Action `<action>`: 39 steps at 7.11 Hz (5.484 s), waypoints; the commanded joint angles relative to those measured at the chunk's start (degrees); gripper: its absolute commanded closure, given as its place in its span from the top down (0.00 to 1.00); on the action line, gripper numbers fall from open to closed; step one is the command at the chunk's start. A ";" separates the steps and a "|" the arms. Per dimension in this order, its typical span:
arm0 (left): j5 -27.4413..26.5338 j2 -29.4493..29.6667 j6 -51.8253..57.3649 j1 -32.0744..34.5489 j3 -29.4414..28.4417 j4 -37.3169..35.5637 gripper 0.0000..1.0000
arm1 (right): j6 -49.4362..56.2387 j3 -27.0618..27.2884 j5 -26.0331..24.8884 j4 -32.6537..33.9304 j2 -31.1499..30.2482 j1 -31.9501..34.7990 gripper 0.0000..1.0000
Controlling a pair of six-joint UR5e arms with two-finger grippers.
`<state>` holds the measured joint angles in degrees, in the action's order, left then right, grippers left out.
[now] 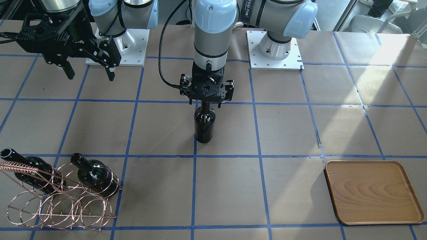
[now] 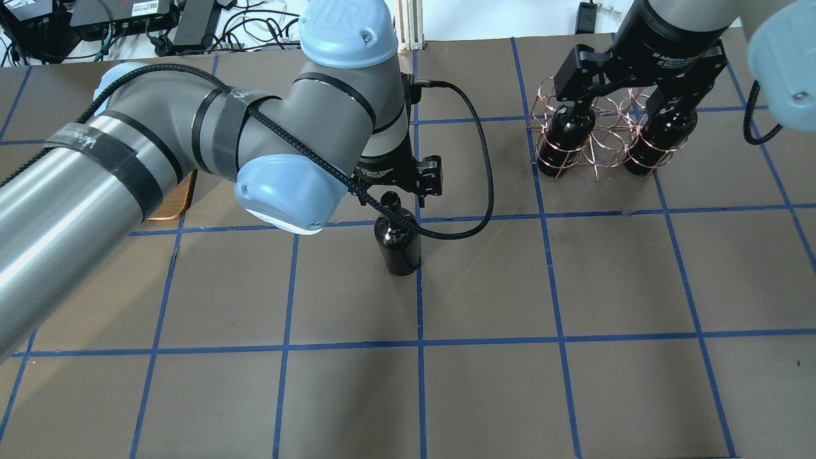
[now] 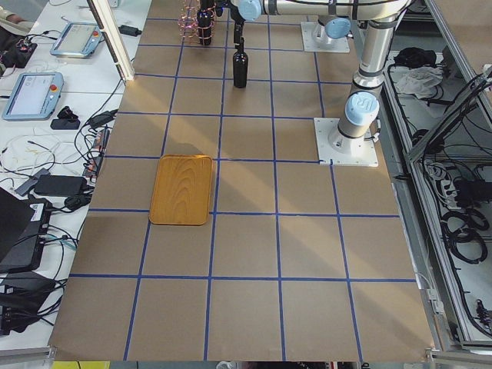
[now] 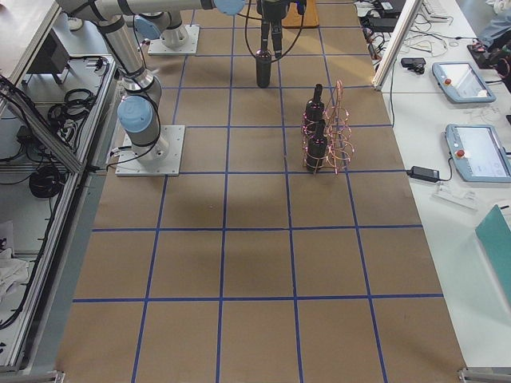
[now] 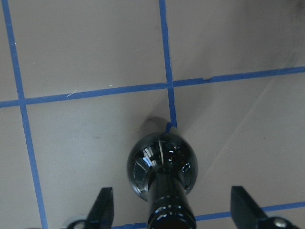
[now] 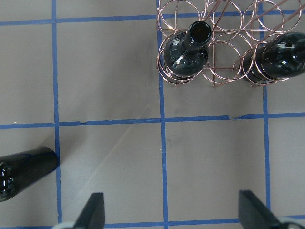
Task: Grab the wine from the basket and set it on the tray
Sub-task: 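Lower the left gripper over the bottle neck, then grasp the bottle neck with the left gripper and lift it, then carry the bottle with the left gripper over the wooden tray, then lower the bottle onto the tray, laying it down, and open the left gripper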
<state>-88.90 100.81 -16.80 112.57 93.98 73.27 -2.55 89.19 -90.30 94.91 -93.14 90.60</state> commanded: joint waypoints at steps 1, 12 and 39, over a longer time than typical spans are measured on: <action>0.04 0.00 0.36 0.10 0.85 -0.05 0.76 | -0.61 0.02 0.12 0.01 0.06 0.02 1.00; -0.49 -0.70 9.37 -10.32 -10.28 8.35 0.00 | -1.14 0.02 -0.41 -0.08 0.15 0.02 1.00; -0.57 -0.66 42.33 -44.06 -18.33 16.91 1.00 | -1.23 0.11 -0.67 -0.17 0.06 0.02 1.00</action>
<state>-89.46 104.43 31.42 64.26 73.23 89.04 -3.71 89.30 -90.95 94.76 -93.07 90.62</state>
